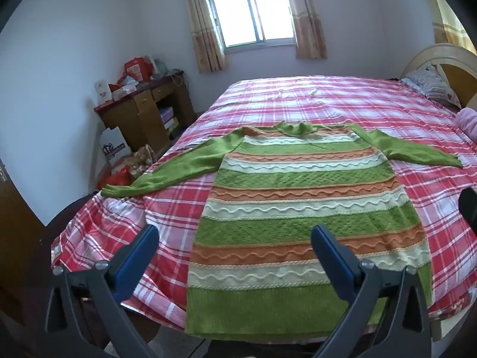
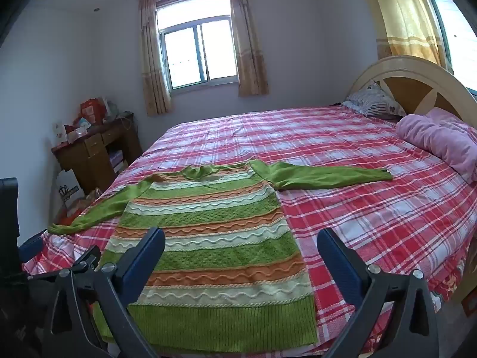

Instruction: Fold small clothes

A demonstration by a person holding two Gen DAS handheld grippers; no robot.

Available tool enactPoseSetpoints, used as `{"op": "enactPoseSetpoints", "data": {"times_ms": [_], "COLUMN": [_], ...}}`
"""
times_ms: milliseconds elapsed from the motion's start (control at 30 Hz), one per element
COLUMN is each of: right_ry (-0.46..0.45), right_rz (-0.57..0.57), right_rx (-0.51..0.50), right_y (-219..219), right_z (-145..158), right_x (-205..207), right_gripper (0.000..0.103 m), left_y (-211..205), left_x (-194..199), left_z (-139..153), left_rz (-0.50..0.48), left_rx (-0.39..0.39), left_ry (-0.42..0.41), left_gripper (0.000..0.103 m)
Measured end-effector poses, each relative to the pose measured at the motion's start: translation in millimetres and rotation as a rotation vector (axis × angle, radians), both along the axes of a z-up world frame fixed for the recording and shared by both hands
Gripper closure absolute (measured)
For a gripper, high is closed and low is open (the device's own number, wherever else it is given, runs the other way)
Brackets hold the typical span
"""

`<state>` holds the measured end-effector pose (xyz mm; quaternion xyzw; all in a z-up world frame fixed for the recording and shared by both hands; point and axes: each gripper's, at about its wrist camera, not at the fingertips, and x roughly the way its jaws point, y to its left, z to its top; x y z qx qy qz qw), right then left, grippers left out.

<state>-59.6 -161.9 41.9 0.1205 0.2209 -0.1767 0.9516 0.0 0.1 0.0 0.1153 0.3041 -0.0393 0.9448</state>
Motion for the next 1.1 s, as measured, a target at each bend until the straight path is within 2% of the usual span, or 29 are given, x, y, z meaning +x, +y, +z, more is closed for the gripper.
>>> {"op": "enactPoseSetpoints", "data": {"times_ms": [333,600,1100], "right_ry": [0.002,0.009,0.012], "right_rz": [-0.010,-0.012,-0.013], "right_rx": [0.004,0.018,0.027], "right_y": [0,-3,-4], "right_z": [-7,-3,-6], "right_x": [0,1,0], "right_gripper": [0.001,0.001,0.001], "left_y": [-16,-3,-2], "left_x": [-10,-1,-2], "left_z": [-3,-2,-4], "left_rz": [-0.021,-0.017,-0.021], "left_rx": [0.004,-0.042,-0.042], "left_ry": [-0.022,0.027,0.022], "left_gripper": [0.000,0.000,0.000]}}
